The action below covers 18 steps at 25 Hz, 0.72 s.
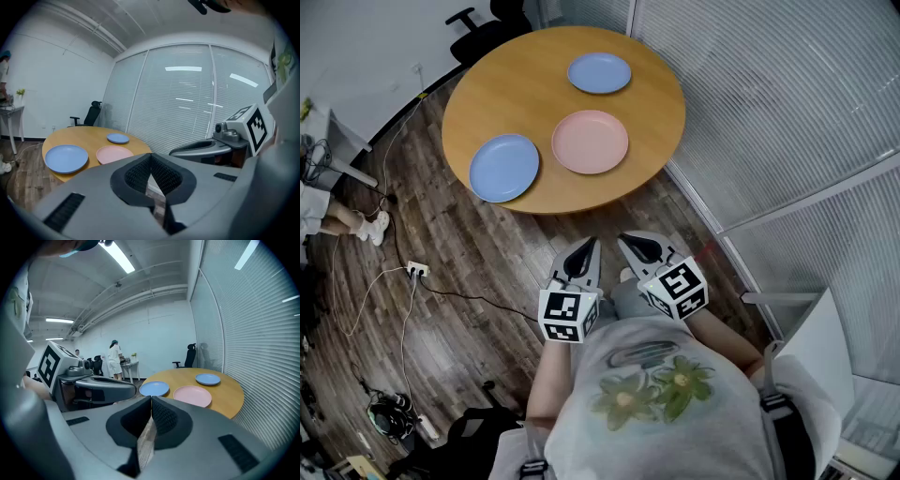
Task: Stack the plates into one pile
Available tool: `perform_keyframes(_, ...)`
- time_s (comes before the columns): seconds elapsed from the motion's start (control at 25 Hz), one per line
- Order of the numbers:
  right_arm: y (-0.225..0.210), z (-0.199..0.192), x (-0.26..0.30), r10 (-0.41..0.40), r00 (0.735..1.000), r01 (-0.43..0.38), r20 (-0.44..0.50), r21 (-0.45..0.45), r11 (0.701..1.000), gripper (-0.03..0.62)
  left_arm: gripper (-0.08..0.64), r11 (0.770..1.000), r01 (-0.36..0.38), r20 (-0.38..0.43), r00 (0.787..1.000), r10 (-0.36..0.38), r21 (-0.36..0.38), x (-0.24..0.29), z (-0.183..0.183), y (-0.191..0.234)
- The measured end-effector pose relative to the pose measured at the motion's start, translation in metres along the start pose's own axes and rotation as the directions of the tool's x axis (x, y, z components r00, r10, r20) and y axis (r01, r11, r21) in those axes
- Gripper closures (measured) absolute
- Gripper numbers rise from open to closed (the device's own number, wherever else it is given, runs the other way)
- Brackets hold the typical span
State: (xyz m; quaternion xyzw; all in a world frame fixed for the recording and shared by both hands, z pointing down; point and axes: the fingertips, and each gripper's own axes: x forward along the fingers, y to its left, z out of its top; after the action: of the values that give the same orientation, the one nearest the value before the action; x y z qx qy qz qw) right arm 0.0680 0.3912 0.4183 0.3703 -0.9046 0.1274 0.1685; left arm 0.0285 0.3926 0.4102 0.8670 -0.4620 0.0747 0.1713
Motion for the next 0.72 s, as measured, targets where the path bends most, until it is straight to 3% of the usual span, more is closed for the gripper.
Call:
perform_keyframes(0.32, -0.031, 0.004, 0.016, 0.002, 1.0, -0.002, -0.01, 0.056, 0.998, 0.551, 0.541, 1.0, 0.007, -0.016, 1.0, -0.007, -0.006, 0.032, 0.008, 0.017)
perform_keyframes(0.72, -0.106, 0.029, 0.057, 0.054, 0.998, -0.053, -0.018, 0.052, 0.997, 0.551, 0.541, 0.999, -0.044, -0.044, 0.998, 0.043, -0.01, 0.103, 0.039, 0.048)
